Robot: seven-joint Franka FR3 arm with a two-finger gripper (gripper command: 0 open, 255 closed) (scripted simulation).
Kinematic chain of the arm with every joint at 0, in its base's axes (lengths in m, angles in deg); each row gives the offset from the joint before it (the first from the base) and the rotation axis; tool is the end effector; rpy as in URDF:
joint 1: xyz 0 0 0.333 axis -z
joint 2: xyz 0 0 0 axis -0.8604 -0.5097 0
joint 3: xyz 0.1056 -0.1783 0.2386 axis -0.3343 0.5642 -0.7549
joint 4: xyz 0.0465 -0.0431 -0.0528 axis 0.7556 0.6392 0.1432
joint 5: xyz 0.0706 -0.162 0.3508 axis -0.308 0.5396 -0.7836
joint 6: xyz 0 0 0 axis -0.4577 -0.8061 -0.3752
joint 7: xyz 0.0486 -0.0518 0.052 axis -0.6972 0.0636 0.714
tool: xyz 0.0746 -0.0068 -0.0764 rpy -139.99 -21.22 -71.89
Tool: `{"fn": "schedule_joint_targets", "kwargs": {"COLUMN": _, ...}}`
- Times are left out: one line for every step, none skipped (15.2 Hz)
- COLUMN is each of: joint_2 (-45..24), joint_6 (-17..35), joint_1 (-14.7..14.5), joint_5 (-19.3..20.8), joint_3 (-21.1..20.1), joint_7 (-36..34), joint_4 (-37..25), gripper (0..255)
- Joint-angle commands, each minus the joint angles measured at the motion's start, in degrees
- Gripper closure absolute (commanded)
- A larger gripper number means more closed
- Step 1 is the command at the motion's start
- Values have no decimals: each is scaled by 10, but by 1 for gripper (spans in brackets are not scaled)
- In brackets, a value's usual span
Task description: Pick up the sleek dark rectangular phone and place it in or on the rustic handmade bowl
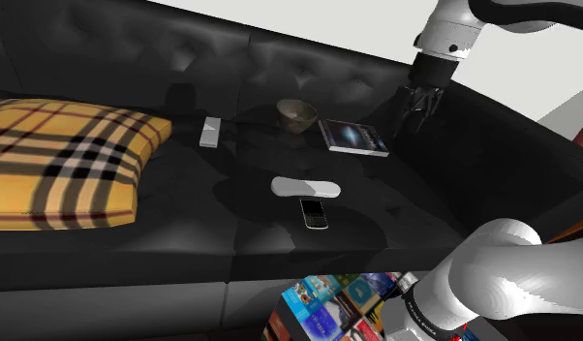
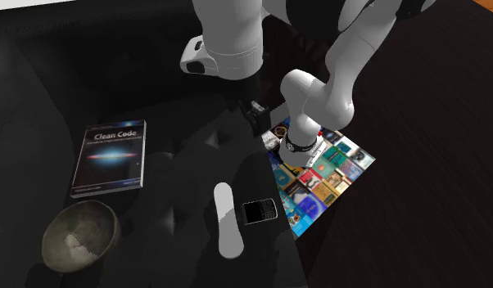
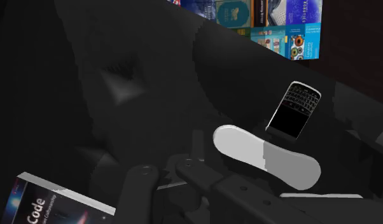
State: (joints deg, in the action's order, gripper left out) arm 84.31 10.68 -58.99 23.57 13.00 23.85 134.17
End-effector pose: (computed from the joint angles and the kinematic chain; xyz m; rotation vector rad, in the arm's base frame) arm 0.3015 -0.0041 0.5988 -3.1293 0.0885 0.1535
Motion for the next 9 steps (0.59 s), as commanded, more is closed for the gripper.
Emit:
{"fn": "schedule_joint_targets", "kwargs": {"joint_2": 0, "joint_6": 0, "joint_1": 0, "joint_5": 0, "joint_3": 0, "joint_7": 0, "joint_4": 0, "gripper": 0}}
{"fn": "schedule_joint_targets", "kwargs": {"joint_2": 5, "joint_6": 19, "joint_1": 0, "joint_5": -6, "joint_3": -7, "joint_7": -13, "joint_4": 21, "gripper": 0}}
{"fn": "schedule_joint_targets", "kwargs": {"joint_2": 9, "joint_6": 39, "joint_1": 0, "joint_5": -13, "joint_3": -13, "joint_7": -25, "joint_4": 41, "gripper": 0}}
{"fn": "schedule_joint_targets", "kwargs": {"joint_2": 13, "joint_6": 58, "joint_1": 0, "joint_5": -20, "joint_3": -20, "joint_7": -38, "joint_4": 61, "gripper": 0}}
{"fn": "schedule_joint_targets", "kwargs": {"joint_2": 15, "joint_6": 79, "joint_1": 0, "joint_5": -26, "joint_3": -27, "joint_7": -50, "joint_4": 80, "gripper": 0}}
{"fn": "schedule_joint_targets", "kwargs": {"joint_2": 16, "joint_6": 99, "joint_1": -1, "joint_5": -33, "joint_3": -35, "joint_7": -63, "joint_4": 98, "gripper": 0}}
{"fn": "schedule_joint_targets", "kwargs": {"joint_2": 16, "joint_6": 120, "joint_1": -1, "joint_5": -40, "joint_3": -42, "joint_7": -75, "joint_4": 115, "gripper": 0}}
{"fn": "schedule_joint_targets", "kwargs": {"joint_2": 15, "joint_6": 141, "joint_1": -2, "joint_5": -47, "joint_3": -50, "joint_7": -87, "joint_4": 132, "gripper": 0}}
{"fn": "schedule_joint_targets", "kwargs": {"joint_2": 13, "joint_6": 163, "joint_1": -3, "joint_5": -54, "joint_3": -58, "joint_7": -99, "joint_4": 148, "gripper": 0}}
